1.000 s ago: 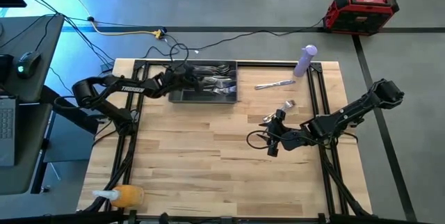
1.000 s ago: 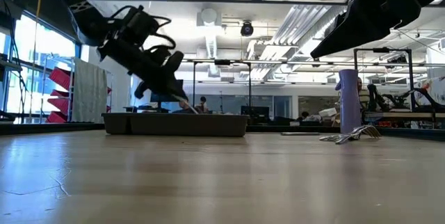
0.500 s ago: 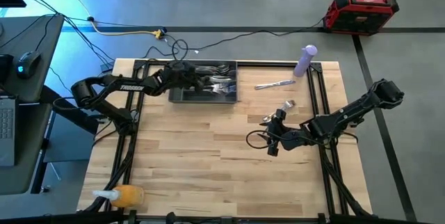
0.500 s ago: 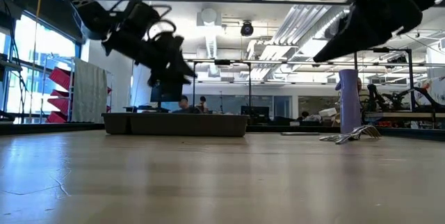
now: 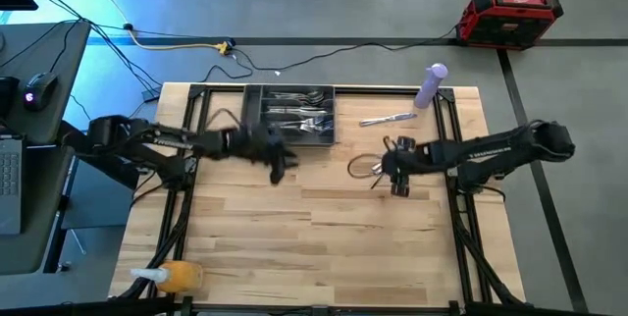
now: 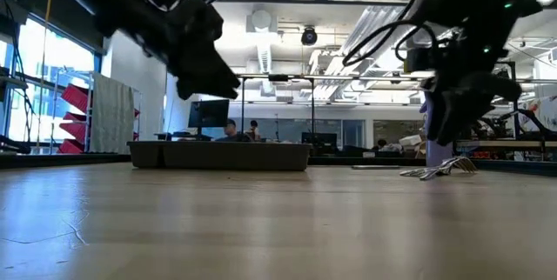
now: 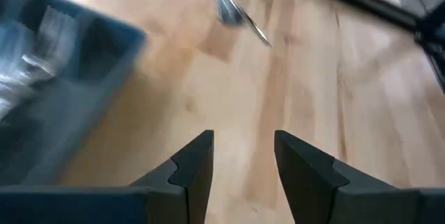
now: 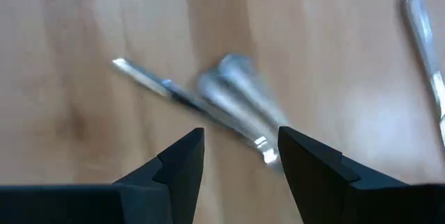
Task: Sort silverware
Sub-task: Put the silver fork into the organizing bin
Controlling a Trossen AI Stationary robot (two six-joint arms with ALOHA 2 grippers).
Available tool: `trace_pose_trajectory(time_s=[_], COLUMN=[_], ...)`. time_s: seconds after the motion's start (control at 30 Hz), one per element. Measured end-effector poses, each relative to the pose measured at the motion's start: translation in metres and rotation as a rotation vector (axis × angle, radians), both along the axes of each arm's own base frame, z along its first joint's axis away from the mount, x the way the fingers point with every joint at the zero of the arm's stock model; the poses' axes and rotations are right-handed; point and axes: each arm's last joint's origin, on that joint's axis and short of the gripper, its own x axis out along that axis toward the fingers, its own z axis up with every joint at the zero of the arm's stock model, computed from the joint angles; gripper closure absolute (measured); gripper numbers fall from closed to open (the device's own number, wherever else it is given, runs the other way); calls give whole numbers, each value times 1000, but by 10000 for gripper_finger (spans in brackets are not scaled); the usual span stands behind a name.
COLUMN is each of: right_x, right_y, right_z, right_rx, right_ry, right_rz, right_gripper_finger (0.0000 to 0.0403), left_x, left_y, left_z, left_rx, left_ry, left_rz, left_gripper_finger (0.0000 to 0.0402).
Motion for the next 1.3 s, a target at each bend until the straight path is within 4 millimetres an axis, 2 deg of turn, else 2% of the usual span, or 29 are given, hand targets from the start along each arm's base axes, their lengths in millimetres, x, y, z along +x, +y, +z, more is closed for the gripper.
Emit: trace_pose_trajectory(time_s=[0.17, 0.33, 0.47, 0.7, 0.83, 0.97, 1.03, 1.13, 1.3], right_x=[-2, -11, -15, -14, -8, -8, -6, -5, 9], right_y=[-22, -31, -31, -43, -49, -46, -44, -38, -29], right_z=[-2, -9, -15, -27, -36, -39, -39, -37, -13], right_rx=[-70, -182, -153, -120, -132, -125, -126, -99, 24], right_ry=[90, 293, 396, 471, 492, 485, 468, 470, 409], right_rz=[189, 315, 419, 433, 401, 354, 358, 336, 288], right_gripper_finger=[231, 231, 231, 246, 292, 376, 394, 397, 402], left_x=[0, 0, 1, 3, 3, 3, 3, 3, 3], left_y=[-49, -73, -76, -77, -77, -77, -77, -77, -76], left_z=[-13, -19, -22, -29, -29, -30, -30, -29, -29], left_rx=[78, 225, 255, 232, 220, 220, 221, 223, 244], left_ry=[-28, -74, -63, -39, -40, -39, -39, -39, -40], left_rz=[102, 158, 155, 138, 136, 136, 138, 142, 138], left_gripper_finger=[273, 273, 273, 273, 273, 273, 274, 274, 274])
